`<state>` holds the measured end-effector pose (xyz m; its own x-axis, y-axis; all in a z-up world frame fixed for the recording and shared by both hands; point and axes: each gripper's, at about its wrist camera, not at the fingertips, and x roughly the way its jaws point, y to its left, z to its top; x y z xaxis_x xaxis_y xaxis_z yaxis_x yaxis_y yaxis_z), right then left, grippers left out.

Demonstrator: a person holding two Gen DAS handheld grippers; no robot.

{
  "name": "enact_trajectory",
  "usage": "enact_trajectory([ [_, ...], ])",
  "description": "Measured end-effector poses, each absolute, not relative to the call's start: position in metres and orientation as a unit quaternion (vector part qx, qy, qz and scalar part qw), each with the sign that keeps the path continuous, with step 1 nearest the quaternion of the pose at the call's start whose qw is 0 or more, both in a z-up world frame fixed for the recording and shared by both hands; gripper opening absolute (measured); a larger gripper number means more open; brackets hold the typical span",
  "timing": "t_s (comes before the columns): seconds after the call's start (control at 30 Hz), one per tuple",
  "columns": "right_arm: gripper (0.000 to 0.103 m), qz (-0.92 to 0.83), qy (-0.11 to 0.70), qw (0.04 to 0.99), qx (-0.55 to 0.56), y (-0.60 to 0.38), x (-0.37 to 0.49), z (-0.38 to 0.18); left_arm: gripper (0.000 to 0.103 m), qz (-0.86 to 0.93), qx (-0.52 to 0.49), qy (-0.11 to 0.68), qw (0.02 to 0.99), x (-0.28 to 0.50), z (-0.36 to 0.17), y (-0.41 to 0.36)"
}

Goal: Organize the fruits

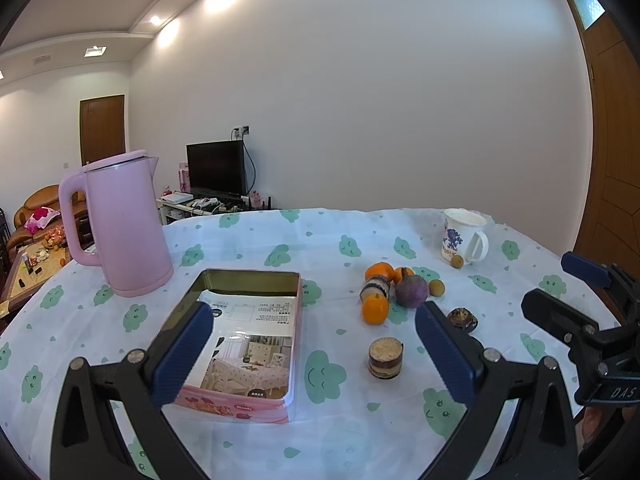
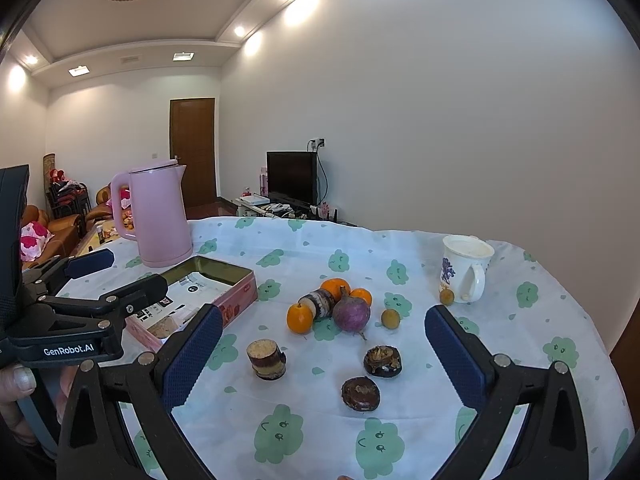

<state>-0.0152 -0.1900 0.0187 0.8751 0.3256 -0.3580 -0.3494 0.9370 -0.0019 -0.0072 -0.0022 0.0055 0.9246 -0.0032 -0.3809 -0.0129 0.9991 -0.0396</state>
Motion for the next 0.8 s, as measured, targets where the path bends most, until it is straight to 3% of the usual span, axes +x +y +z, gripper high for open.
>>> enact_trajectory([
  [0.8,0.102,0.149,0.212,0.965,-0.024,-0.209,0.0,-0.017,0.103,0.001,0.004,0.246,0.969,0.019,-0.034,-0.014],
])
